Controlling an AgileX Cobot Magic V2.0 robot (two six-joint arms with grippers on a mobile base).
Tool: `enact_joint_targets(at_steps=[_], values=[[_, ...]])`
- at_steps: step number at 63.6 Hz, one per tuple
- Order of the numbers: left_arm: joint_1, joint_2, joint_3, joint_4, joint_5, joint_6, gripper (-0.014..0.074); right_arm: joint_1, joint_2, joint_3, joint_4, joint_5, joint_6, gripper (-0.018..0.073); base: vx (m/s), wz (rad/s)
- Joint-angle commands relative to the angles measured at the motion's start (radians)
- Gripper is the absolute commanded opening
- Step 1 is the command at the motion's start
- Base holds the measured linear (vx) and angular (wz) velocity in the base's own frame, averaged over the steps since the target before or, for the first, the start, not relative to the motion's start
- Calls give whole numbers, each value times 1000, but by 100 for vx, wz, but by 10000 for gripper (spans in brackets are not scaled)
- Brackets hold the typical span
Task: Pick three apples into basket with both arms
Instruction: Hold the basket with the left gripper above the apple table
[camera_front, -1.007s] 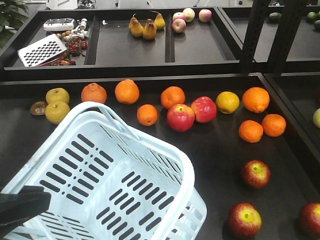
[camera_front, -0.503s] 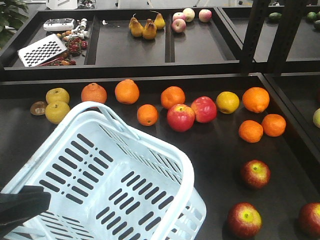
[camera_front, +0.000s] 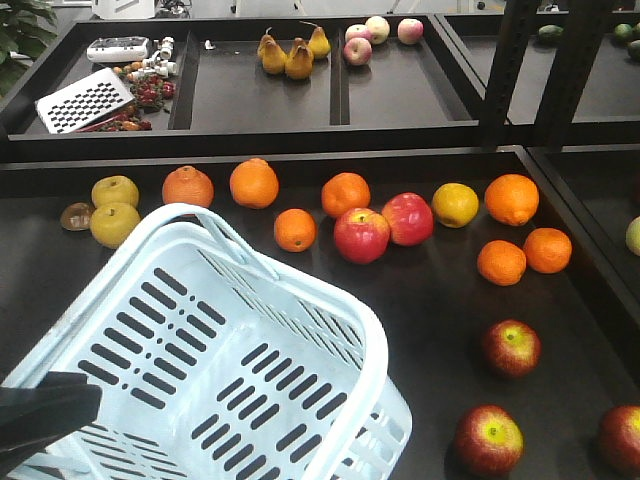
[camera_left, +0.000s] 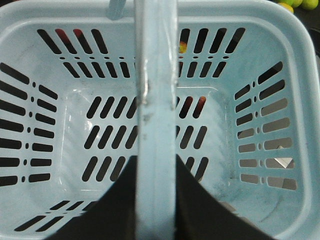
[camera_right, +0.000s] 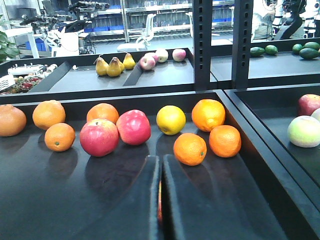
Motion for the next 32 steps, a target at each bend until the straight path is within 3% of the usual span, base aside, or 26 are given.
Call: enact_joint_targets(at_steps=[1,12,21,32], values=[[-3,-2,-28,-50,-72,-7,-6,-6,-12,13,-4,-77,0,-1,0,0],[-3,-2,-28,-108,-84,-5,-6,-6,-12,13,-4,-77,0,-1,0,0],[-3,42,-38,-108,-92,14,-6,-6,-12,13,-4,-77,0,-1,0,0],[-3,198,-117,-108,-92,154,-6,-6,-12,13,-4,-77,0,-1,0,0]])
